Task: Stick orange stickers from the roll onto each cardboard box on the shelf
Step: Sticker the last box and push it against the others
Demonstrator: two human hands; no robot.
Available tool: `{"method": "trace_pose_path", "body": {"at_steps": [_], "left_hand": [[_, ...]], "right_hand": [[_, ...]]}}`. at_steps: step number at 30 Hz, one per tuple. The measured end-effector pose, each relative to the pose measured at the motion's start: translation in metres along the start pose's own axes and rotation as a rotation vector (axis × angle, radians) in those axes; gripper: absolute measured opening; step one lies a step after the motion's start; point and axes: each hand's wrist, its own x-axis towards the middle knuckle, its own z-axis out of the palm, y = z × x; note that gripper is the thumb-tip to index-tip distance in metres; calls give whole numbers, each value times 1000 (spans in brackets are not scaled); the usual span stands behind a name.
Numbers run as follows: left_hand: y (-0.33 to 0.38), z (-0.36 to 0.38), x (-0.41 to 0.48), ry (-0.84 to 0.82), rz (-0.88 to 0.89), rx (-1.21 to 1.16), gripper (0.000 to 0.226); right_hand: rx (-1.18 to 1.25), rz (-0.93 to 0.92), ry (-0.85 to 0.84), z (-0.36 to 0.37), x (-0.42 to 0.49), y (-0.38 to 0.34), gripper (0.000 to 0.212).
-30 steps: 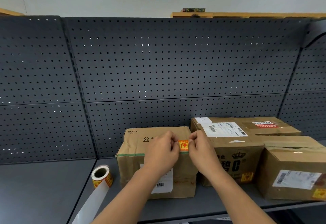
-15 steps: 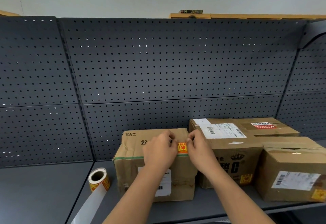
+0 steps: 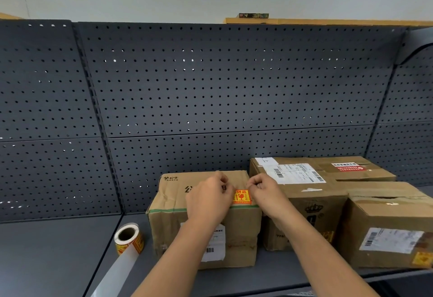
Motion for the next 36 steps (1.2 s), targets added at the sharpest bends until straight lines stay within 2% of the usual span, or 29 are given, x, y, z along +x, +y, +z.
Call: {"method": "trace_pose_path", "body": {"at_steps": [3, 7, 16, 25, 36], "left_hand": [[4, 0, 0, -6, 4, 40, 26], [4, 2, 0, 1, 24, 90, 24], [6, -2, 1, -4, 44, 110, 30], [1, -4, 1, -16, 57, 126, 38], [3, -5, 1, -42, 53, 145, 38]], "right_hand": [[0, -41, 5, 4, 1, 4, 13], [-114, -72, 45, 10, 3, 2, 2], [-268, -119, 77, 8, 2, -6, 4], [-155, -114, 67, -1, 7, 4, 7], [-499, -250, 147, 4, 0, 5, 7]]}}
